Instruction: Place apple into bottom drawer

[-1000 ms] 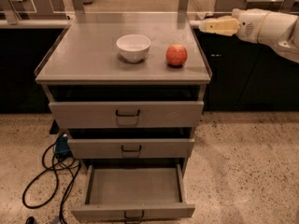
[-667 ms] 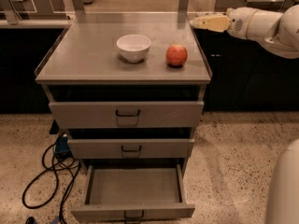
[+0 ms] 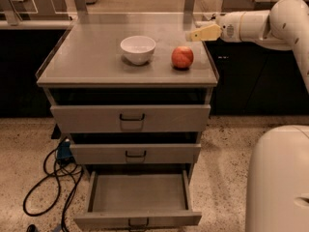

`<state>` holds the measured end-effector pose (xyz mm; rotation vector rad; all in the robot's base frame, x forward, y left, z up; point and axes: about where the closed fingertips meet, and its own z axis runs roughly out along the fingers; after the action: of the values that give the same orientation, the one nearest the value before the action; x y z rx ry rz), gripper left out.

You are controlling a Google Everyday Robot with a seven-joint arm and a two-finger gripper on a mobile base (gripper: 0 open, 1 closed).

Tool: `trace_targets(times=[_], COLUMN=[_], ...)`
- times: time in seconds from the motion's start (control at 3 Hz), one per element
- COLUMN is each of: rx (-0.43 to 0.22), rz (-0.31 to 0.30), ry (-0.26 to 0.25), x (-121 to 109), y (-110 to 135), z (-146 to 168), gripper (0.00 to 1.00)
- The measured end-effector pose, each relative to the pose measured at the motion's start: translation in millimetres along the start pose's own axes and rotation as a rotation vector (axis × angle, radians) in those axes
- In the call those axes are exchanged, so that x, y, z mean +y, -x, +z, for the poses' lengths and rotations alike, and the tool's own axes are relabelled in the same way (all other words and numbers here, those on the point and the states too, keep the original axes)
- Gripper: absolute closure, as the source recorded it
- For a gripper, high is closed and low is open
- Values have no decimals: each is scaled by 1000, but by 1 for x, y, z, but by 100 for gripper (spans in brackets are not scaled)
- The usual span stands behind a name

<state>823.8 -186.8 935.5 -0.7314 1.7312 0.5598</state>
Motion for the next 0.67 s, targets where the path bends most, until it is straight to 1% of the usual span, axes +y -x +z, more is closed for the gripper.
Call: trace_targets(times=[0.33, 0.67], rx=[60, 48], rz=[-75, -100], ry=[76, 131], x=[30, 49], y=[-7, -15], z=[2, 10], gripper=[0, 0])
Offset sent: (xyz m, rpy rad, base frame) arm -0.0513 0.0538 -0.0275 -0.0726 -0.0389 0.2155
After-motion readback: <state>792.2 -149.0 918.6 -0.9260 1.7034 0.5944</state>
